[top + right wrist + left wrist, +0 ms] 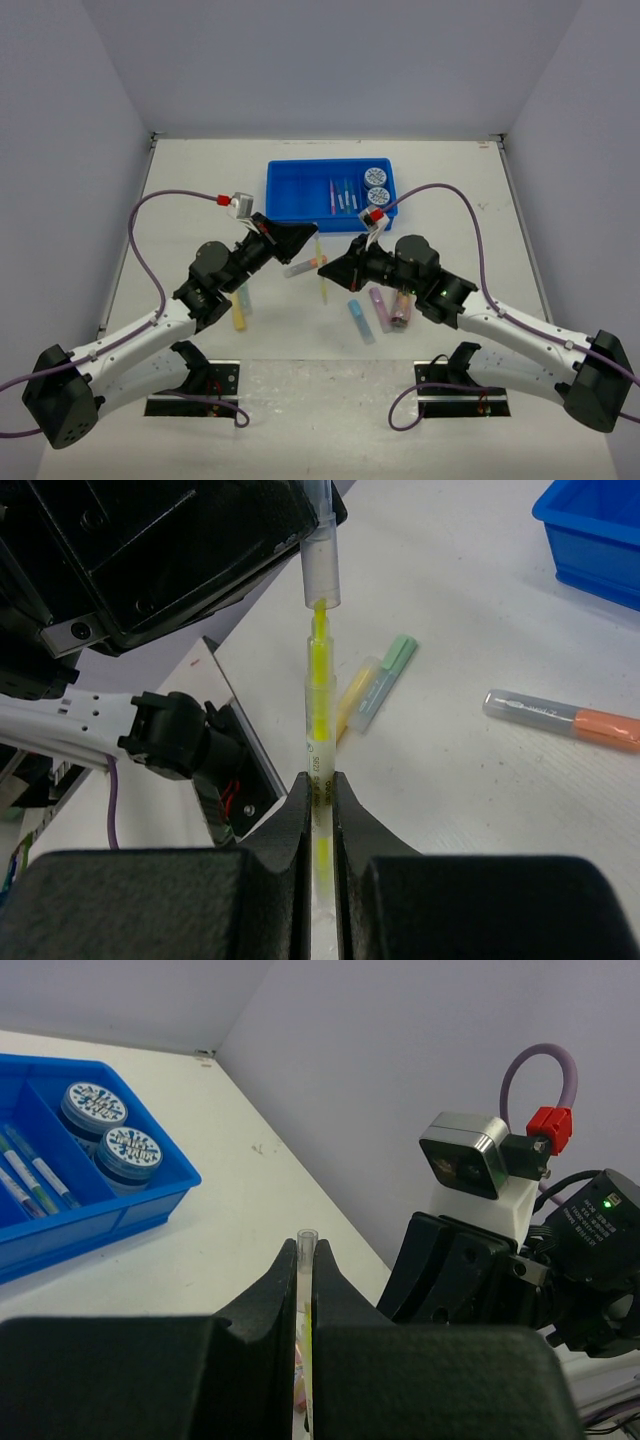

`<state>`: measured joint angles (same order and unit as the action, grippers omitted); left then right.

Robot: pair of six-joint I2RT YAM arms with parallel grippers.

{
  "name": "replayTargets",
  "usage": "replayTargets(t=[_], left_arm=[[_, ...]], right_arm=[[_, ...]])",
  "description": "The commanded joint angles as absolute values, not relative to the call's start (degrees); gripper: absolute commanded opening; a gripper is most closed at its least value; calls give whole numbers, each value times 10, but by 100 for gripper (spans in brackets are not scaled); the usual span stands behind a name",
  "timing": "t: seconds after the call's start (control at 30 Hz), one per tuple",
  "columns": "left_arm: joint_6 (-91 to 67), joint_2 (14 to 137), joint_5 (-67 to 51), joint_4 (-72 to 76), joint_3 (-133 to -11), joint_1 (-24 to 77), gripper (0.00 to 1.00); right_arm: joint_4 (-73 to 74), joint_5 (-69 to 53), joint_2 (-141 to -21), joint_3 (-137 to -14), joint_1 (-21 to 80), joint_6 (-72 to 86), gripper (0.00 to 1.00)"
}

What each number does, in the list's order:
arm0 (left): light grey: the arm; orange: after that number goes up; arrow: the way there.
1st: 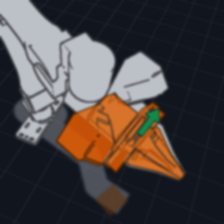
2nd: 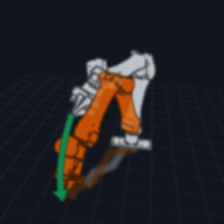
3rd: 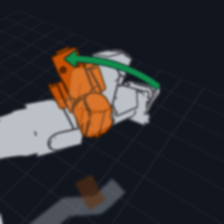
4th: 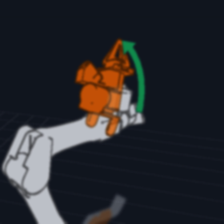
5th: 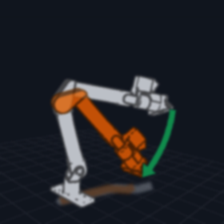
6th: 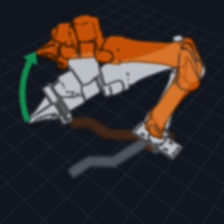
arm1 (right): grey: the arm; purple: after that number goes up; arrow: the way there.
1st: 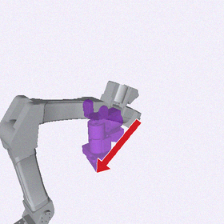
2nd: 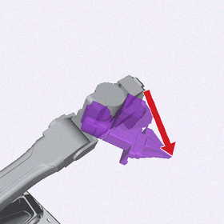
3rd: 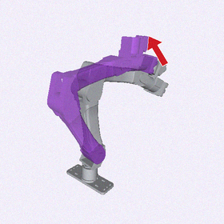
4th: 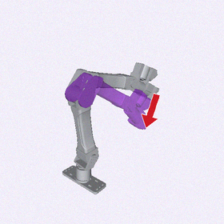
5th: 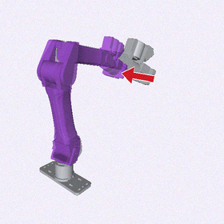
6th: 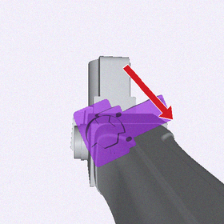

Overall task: Sort the stationery into containers
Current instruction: Close the pen cap on the pen.

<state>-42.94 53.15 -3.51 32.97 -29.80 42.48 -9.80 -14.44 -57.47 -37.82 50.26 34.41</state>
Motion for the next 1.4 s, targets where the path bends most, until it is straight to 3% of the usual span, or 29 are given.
replayTargets(t=[0.0, 0.87, 0.9, 0.97, 1.03, 1.17, 1.27, 1.37], left_arm=[[-432, 529, -50, 350, -322, 424, 0], [-439, 530, -102, 358, -299, 424, 0], [-434, 529, -103, 350, -302, 424, 3], [-420, 526, -105, 333, -312, 424, 19], [-409, 520, -104, 321, -319, 424, 24], [-399, 518, -103, 301, -338, 425, 19], [-402, 521, -111, 306, -342, 425, 0], [-403, 522, -123, 310, -342, 424, 0]], right_arm=[[-98, -132, -574, -416, 505, 333, 0], [-44, -75, -595, -549, 506, 272, 0], [-40, -78, -595, -552, 505, 267, 0], [-35, -91, -593, -551, 505, 254, 0], [-35, -115, -592, -543, 505, 245, 0], [-42, -135, -596, -521, 505, 249, 0], [-47, -145, -598, -516, 505, 251, 0], [-49, -140, -596, -515, 506, 250, 0]])
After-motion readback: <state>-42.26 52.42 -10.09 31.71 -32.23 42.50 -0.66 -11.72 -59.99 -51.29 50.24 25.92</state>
